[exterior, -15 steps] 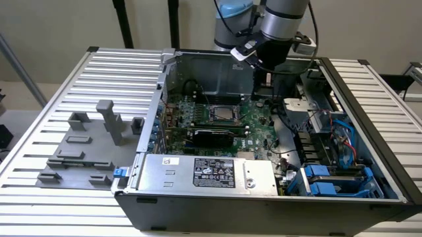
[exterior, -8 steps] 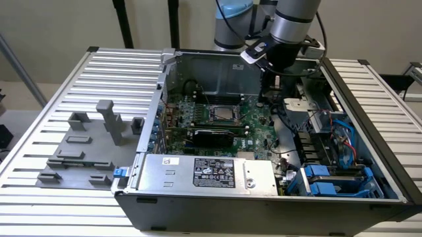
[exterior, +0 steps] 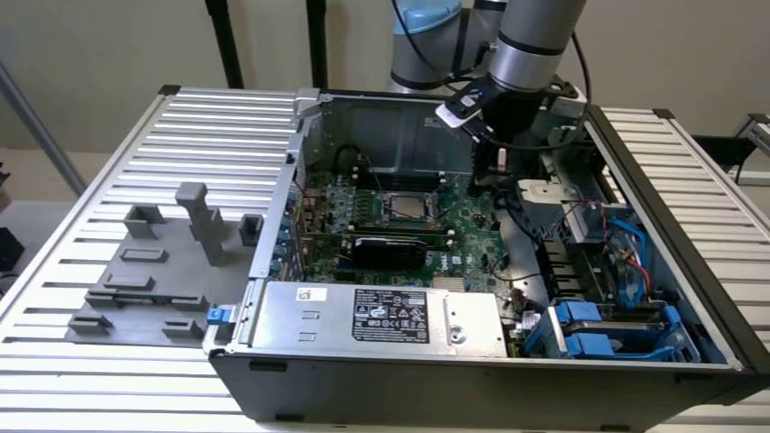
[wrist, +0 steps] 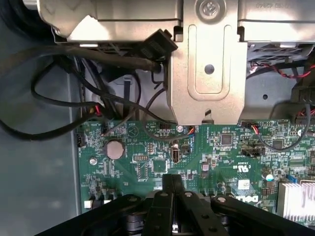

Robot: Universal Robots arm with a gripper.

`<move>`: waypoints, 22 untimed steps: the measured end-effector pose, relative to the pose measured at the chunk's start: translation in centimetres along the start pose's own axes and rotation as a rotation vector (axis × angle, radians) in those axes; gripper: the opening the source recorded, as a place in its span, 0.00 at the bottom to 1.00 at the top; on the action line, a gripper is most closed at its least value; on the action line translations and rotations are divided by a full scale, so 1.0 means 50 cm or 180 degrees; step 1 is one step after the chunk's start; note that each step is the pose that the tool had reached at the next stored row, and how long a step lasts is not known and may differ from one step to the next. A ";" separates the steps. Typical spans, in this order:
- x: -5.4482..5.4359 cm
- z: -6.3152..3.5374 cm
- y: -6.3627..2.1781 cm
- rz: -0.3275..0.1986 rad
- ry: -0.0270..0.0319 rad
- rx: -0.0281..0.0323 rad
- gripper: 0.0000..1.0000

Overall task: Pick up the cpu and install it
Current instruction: 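Close the cpu cover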

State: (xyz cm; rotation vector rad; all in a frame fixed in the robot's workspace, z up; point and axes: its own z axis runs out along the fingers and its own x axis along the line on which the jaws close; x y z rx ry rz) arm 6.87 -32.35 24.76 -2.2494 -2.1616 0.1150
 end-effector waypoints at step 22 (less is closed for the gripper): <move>-0.005 0.011 -0.123 -0.0017 -0.0020 0.0401 0.11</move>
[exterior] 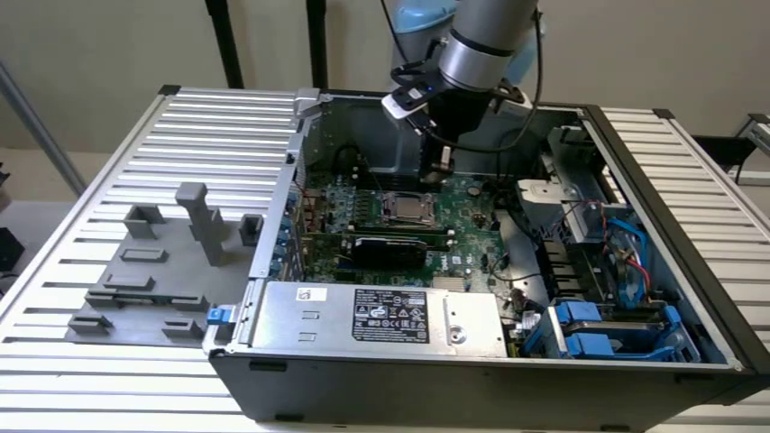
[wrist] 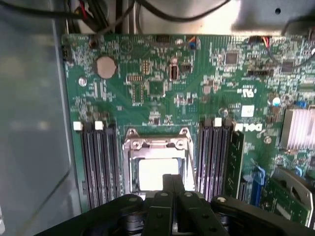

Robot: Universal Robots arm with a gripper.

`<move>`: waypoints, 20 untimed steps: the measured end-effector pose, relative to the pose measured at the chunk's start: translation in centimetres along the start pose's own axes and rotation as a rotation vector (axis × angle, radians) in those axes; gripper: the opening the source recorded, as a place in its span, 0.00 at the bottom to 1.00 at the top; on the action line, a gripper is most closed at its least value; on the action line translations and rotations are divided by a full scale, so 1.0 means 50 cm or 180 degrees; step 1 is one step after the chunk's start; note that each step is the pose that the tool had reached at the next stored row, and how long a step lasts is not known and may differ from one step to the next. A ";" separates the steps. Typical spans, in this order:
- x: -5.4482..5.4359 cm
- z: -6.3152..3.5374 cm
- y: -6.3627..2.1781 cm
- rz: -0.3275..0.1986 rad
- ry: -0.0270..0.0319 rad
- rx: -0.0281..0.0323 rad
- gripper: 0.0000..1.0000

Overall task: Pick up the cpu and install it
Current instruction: 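Close the cpu cover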

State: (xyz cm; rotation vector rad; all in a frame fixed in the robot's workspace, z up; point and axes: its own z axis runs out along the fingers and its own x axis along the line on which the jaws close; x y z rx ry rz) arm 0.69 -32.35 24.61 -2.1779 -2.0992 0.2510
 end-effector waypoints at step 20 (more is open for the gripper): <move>0.000 0.067 -0.068 0.0003 -0.0002 0.0086 0.11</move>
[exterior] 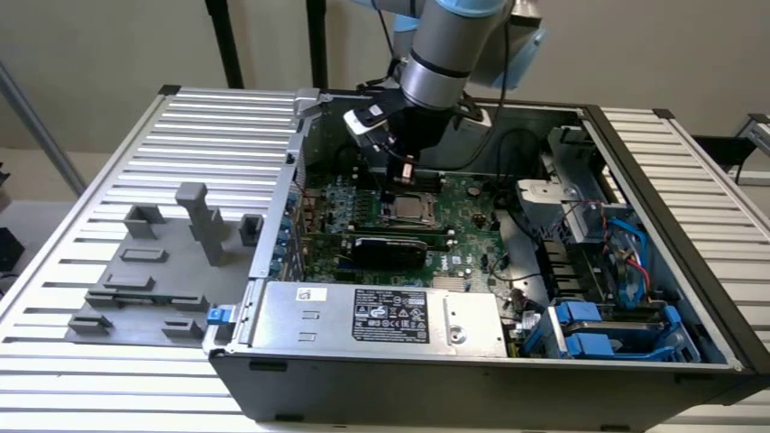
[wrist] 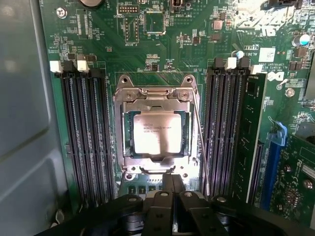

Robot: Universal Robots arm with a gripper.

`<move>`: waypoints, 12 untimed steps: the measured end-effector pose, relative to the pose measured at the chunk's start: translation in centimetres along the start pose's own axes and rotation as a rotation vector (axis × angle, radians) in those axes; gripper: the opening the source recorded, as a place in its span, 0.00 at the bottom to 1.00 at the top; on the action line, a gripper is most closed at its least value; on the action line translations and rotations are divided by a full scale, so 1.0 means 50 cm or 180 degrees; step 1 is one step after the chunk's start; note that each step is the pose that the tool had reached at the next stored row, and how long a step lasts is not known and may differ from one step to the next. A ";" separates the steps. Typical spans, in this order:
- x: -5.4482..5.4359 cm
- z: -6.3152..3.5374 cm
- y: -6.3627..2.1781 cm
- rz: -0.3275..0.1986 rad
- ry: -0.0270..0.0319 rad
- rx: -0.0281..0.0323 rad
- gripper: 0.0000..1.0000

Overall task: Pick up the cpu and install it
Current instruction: 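Close the cpu cover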

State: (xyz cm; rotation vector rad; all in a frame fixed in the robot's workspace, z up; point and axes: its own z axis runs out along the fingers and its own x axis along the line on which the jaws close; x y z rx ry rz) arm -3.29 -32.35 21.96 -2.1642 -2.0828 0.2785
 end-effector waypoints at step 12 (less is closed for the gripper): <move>0.001 0.030 0.002 0.0005 0.0006 0.0001 0.11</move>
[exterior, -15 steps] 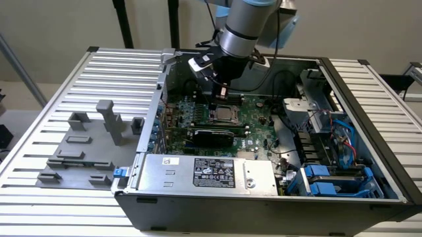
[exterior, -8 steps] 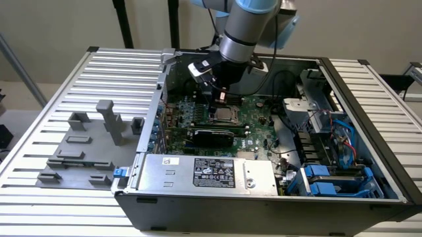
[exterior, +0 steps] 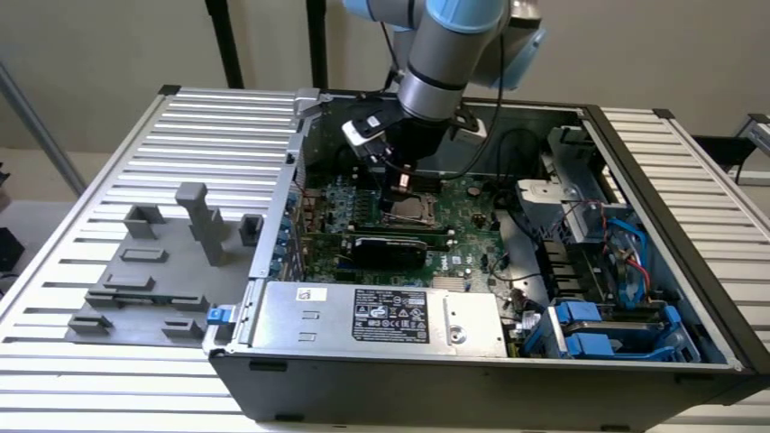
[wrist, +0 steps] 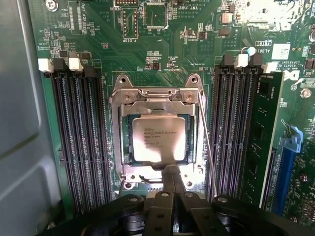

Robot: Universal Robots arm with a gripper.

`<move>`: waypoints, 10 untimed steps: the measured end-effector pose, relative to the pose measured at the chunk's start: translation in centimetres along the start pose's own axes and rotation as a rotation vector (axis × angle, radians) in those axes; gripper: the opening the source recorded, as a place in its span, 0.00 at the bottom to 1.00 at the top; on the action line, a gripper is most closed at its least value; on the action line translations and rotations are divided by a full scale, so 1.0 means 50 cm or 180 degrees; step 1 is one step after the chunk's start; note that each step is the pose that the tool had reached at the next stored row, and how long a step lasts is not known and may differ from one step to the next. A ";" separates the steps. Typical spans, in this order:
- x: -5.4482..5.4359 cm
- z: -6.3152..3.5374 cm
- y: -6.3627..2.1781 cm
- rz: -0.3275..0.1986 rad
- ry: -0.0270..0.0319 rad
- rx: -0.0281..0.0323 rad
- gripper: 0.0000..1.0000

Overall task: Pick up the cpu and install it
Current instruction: 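Close the cpu cover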

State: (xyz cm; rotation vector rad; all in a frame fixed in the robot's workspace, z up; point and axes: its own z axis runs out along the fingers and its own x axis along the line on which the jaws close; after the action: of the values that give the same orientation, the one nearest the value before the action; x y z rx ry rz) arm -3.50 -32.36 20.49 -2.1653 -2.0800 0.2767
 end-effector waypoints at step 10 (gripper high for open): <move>0.000 0.008 -0.003 0.0000 0.0007 0.0000 0.11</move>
State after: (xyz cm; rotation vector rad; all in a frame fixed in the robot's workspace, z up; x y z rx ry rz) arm -3.71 -32.35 20.12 -2.1646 -2.0787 0.2742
